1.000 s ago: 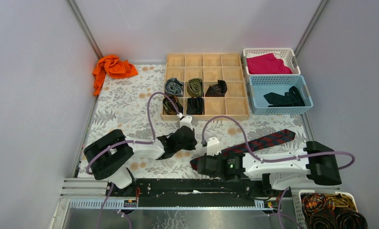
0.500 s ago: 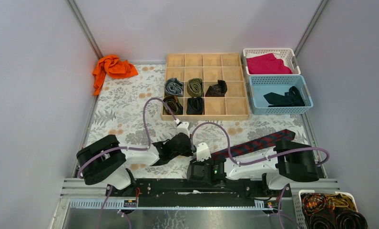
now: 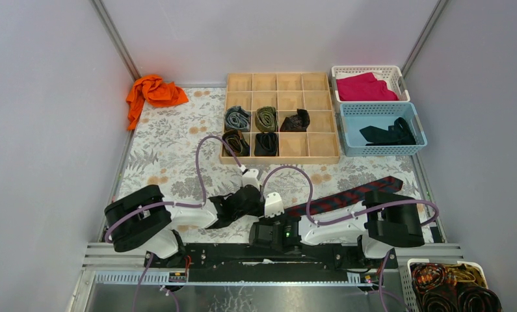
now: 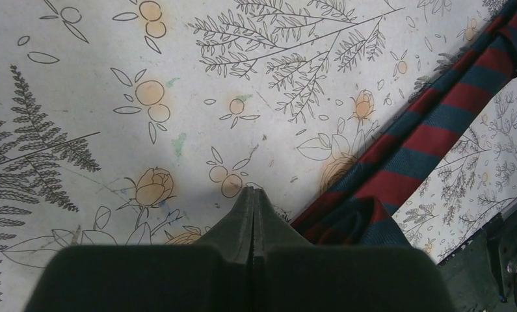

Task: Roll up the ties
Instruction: Roll the tie at the center of the board.

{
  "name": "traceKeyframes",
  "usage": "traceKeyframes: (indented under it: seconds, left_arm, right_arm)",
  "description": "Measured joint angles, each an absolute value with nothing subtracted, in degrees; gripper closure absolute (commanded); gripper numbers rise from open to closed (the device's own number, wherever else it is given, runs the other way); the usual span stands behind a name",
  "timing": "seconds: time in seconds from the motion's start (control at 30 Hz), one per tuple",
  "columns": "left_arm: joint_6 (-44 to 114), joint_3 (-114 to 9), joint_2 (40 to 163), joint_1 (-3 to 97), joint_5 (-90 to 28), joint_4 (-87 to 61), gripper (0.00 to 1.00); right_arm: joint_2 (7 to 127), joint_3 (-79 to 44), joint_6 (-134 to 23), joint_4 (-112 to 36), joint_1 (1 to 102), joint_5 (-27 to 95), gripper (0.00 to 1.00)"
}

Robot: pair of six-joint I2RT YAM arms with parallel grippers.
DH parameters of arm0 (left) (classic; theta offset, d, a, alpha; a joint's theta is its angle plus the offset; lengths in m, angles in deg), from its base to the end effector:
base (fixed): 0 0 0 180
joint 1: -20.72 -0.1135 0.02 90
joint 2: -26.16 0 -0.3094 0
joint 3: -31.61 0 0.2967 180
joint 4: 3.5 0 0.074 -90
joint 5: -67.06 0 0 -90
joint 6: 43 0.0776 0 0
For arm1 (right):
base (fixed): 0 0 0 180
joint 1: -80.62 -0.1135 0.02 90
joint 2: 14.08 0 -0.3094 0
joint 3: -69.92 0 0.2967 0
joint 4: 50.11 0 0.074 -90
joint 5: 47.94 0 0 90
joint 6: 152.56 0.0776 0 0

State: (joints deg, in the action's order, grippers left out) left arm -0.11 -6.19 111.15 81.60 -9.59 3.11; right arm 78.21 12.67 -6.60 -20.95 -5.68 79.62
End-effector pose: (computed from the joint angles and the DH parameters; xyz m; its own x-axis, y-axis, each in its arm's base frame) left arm 0.1656 -0.2605 0.1068 -0.7757 -0.0724 -0.6270 0.2885 0.8429 -0.4542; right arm 0.0688 0.3305 0.1303 -0.6738 -0.2411 -0.6984 -0.3851 0.9213 0.0534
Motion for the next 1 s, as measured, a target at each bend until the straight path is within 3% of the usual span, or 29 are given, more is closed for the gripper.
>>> traceKeyframes:
  seconds: [0.27, 0.47, 0.6, 0.67, 0.77, 1.0]
  left_arm:
    - [-0.94, -7.3, 111.87, 82.74, -7.71, 2.24, 1.0]
    - [-1.92, -13.88, 111.67, 82.71, 1.34, -13.43, 1.0]
    - [-3.06, -17.18, 106.49, 79.92, 7.54, -24.43, 1.0]
    - [-3.91, -18.58, 100.87, 78.56, 11.19, -29.0, 1.0]
    - [-4.85, -19.96, 90.38, 78.08, 15.52, -33.65, 1.0]
    - [-5.99, -19.26, 68.57, 78.08, 18.93, -41.02, 0.99]
  right_arm:
    - [78.89, 12.01, -4.48, -20.34, -5.53, 80.43, 1.0]
    - [77.47, 11.77, -0.02, -11.81, -5.96, 81.41, 0.92]
    - [75.04, 9.32, 0.66, -2.35, -9.29, 83.49, 0.71]
    - [74.41, 5.46, -0.06, 1.45, -11.89, 84.73, 0.56]
    - [75.0, -1.5, -0.85, 5.89, -14.12, 86.59, 0.41]
    - [88.27, -18.57, -2.82, 16.06, -15.3, 93.37, 0.11]
